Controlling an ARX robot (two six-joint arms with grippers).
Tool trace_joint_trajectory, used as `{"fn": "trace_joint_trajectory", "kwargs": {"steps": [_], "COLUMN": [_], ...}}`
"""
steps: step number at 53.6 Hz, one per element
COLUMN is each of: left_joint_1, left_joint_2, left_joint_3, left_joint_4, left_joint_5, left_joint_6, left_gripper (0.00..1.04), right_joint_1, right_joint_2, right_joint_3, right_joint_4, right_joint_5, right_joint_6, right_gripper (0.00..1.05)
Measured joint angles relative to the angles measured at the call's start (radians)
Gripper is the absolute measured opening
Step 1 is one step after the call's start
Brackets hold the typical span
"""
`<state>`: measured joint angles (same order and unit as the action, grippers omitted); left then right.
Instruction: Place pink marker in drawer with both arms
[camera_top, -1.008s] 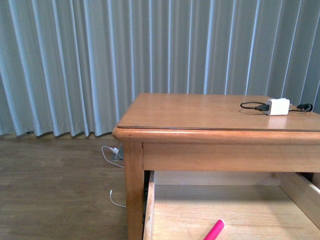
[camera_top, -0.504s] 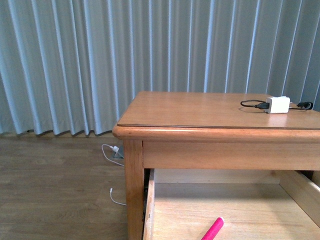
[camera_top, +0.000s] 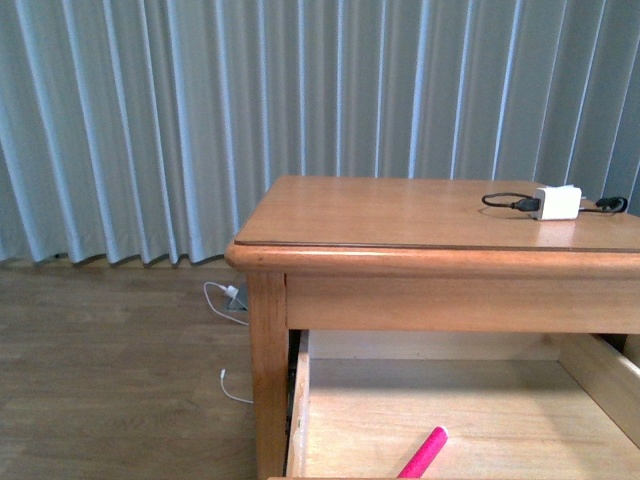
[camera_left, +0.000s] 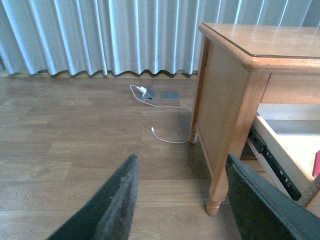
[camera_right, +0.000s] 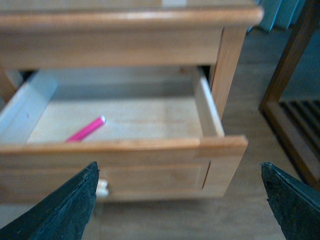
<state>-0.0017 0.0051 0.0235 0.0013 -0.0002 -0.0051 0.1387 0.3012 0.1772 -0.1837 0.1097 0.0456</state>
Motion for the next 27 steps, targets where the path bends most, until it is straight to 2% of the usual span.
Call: {"fn": "trace_joint_trajectory", "kwargs": {"steps": [7,14,27], "left_joint_1": [0.0,0.0,0.0], "left_joint_2": [0.0,0.0,0.0], "left_joint_3": [0.0,0.0,0.0], "left_joint_4": [0.0,0.0,0.0], "left_joint_5": [0.0,0.0,0.0], "left_joint_6": [0.0,0.0,0.001], "left_gripper": [0.78,1.0,0.99], "right_joint_1": [-0.001,0.021,0.093], "right_joint_2": [0.127,0.321,0.742], "right_joint_3": [0.048,0.095,0.2], "right_joint_4": [-0.103,-0.07,0.161], "right_joint_5": [-0.092,-0.142,-0.106], "right_joint_6": [0.008,0.005,0.008], "right_gripper": [0.96,0.96,0.96]}}
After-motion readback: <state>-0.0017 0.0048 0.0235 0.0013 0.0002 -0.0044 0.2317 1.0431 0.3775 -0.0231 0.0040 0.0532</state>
